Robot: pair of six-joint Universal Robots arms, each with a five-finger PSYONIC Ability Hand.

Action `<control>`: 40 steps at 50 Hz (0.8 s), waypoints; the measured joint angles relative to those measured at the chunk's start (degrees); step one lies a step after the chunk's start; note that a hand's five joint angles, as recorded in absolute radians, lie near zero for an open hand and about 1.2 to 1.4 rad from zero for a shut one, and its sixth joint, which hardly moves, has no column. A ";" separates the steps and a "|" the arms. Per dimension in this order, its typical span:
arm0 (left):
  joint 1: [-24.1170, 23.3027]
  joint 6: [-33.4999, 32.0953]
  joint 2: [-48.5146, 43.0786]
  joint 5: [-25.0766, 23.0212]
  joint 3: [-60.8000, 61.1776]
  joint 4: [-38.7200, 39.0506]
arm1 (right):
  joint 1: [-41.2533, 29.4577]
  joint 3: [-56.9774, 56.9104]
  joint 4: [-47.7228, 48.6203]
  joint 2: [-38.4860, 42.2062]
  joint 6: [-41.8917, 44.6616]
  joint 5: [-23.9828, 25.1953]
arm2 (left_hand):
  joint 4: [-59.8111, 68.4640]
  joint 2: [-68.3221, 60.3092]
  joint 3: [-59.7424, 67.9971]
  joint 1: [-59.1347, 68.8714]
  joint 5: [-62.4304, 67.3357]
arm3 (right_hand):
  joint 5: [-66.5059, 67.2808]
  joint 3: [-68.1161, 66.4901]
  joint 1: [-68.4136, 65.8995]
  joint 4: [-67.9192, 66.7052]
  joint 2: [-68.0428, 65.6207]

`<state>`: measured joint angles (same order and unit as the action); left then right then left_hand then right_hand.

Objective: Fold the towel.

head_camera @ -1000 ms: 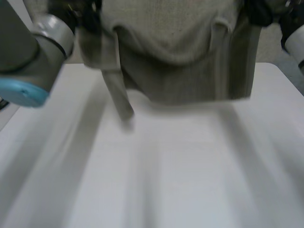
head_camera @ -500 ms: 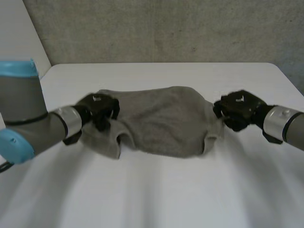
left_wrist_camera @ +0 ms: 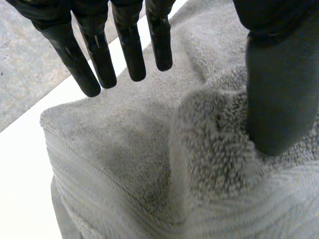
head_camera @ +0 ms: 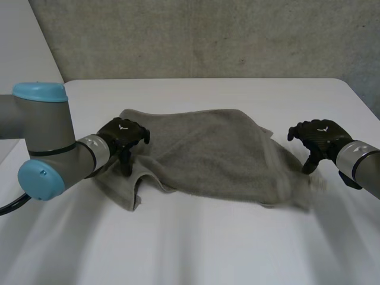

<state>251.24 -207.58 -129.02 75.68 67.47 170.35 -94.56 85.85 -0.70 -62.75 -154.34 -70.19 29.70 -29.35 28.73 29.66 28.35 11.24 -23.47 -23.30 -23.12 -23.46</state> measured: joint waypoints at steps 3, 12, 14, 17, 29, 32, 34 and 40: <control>-0.78 0.34 1.48 0.57 0.57 -0.24 | 0.28 1.59 1.14 -2.24 0.19 -0.23 | -4.77 3.52 -4.59 -4.72 -4.67 | -5.42 4.46 4.12 5.15 3.35; -1.92 1.96 10.68 0.42 9.32 0.16 | 0.32 9.39 4.32 -14.55 1.04 0.35 | -10.93 11.08 -10.90 -10.68 -11.63 | -9.50 8.46 9.34 7.89 8.46; -2.14 2.61 12.41 0.40 11.55 0.59 | 0.11 11.19 4.70 -16.87 1.17 0.49 | -11.45 11.48 -11.37 -11.16 -12.17 | -9.81 8.91 9.78 7.89 8.63; -2.49 3.76 14.56 0.47 14.83 1.67 | -0.37 14.04 4.87 -20.07 1.63 0.56 | -11.66 11.66 -11.54 -11.45 -12.54 | -10.03 9.02 9.82 7.89 8.63; -5.96 8.80 17.08 4.36 25.01 11.47 | -5.85 22.48 2.70 -20.32 6.25 -1.70 | -11.67 11.66 -11.74 -11.65 -12.61 | -4.54 7.86 7.23 7.49 8.28; -6.82 9.06 16.48 7.40 25.52 13.77 | -6.34 23.70 2.91 -18.46 6.50 -2.34 | -11.66 11.66 -11.73 -11.65 -12.59 | -2.66 6.05 5.61 5.96 6.63; -7.23 9.13 15.82 9.13 25.60 14.92 | -6.36 24.25 3.28 -17.16 6.53 -2.55 | -11.66 11.66 -11.73 -11.65 -12.59 | -0.05 3.55 2.99 2.92 3.68; -8.72 9.35 12.73 12.67 25.20 17.50 | -5.95 25.54 6.24 -12.84 6.53 -2.81 | -11.66 11.65 -11.73 -11.65 -12.50 | 7.91 -5.18 -5.00 -5.56 -5.01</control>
<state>242.52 -198.23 -116.29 88.35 92.68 187.85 -100.51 111.38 5.54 -75.60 -147.81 -73.00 18.04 -17.70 16.99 18.01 15.85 19.15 -28.65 -28.30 -28.68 -28.46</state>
